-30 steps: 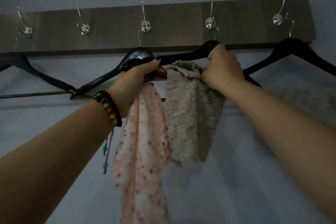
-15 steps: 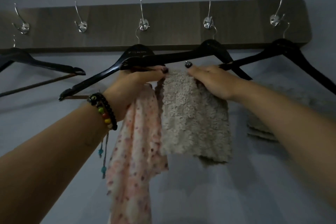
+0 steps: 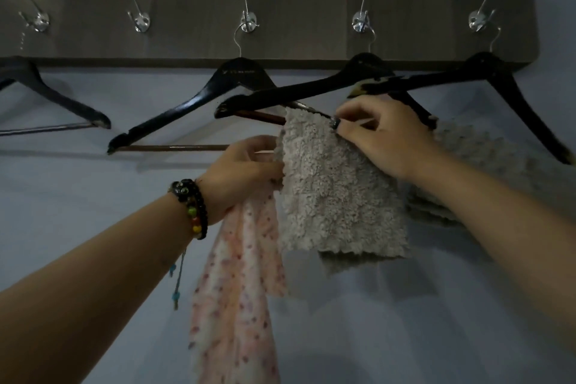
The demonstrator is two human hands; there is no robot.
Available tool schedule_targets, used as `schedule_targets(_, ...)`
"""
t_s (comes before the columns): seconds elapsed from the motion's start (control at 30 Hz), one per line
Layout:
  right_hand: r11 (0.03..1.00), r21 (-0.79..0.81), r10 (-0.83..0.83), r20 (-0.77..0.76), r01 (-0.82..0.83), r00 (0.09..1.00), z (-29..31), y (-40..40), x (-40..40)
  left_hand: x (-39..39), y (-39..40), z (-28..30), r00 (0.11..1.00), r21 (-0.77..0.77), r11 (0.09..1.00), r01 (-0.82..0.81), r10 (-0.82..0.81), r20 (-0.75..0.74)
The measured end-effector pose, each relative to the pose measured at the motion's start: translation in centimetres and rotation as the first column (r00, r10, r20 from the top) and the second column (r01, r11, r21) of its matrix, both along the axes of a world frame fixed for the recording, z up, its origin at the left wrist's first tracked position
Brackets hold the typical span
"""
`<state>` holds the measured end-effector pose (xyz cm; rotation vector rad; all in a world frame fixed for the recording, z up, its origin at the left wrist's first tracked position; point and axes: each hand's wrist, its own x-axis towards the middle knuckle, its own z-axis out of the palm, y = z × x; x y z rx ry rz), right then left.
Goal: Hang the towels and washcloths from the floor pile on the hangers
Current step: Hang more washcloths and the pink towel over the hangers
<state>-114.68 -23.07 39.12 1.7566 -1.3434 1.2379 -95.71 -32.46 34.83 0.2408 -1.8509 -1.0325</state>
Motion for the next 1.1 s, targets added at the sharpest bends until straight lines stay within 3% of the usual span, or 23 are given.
schedule_targets(0.07,0.965,-0.258,-0.034,0.043,0.044,0.998,-2.2,0.6,-0.5,-0.7,0.1,-0.8,0.999,-0.01,0.999,-0.034,0.034,0.01)
schedule_targets(0.13,0.937,-0.332,-0.043,0.194,0.107,0.98,-4.3,1.0,-1.2,-1.4,0.0,-1.3,0.997,-0.005,0.997,-0.079,0.079,-0.015)
schedule_targets(0.23,0.988,-0.11,-0.05,0.46,0.112,0.886,-6.2,0.4,-2.4,-2.4,-0.1,-1.7,0.971,-0.055,0.97,-0.238,0.236,-0.04)
schedule_targets(0.3,0.996,-0.047,-0.046,0.515,0.082,0.856,-6.7,0.1,-2.6,-2.8,0.1,-1.9,0.96,-0.034,0.962,-0.273,0.27,-0.071)
schedule_targets(0.37,0.984,-0.148,-0.048,0.33,0.102,0.943,-7.3,0.3,-2.0,-2.9,0.4,-2.3,0.966,0.004,0.97,-0.245,0.244,-0.089)
schedule_targets(0.43,0.976,-0.213,-0.054,-0.044,0.044,0.998,-8.2,0.8,-0.9,-2.9,0.9,-2.6,0.972,0.024,0.977,-0.21,0.211,-0.1)
schedule_targets(0.5,0.976,-0.192,-0.171,-0.36,0.106,0.917,-9.4,0.6,-0.3,-2.8,1.3,-2.9,0.975,0.029,0.983,-0.183,0.185,-0.12)
schedule_targets(0.53,0.967,-0.2,-0.231,-0.443,0.155,0.866,-9.9,0.4,-0.3,-2.7,1.6,-3.0,0.976,0.021,0.984,-0.179,0.181,-0.125)
schedule_targets(0.6,0.954,-0.251,-0.273,-0.489,0.166,0.829,-10.4,-0.1,-0.6,-2.6,2.0,-3.0,0.975,0.016,0.984,-0.177,0.178,-0.135)
schedule_targets(0.7,0.933,-0.359,-0.14,-0.447,-0.033,0.884,-10.1,0.2,-1.1,-2.3,2.2,-3.0,0.966,0.039,0.985,-0.167,0.171,-0.194)
schedule_targets(0.87,0.855,-0.511,-0.1,-0.324,-0.086,0.941,-8.9,1.6,-1.8,-2.1,2.1,-3.9,0.941,-0.22,0.922,-0.32,0.282,-0.184)
schedule_targets(1.03,0.877,-0.479,-0.233,-0.499,-0.042,0.835,-9.0,1.5,-3.2,-2.5,2.0,-5.0,0.947,-0.376,0.869,-0.322,0.295,-0.131)
schedule_targets(1.1,0.869,-0.491,-0.258,-0.566,-0.069,0.783,-8.9,1.5,-3.6,-2.5,2.1,-5.1,0.956,-0.346,0.891,-0.293,0.266,-0.124)
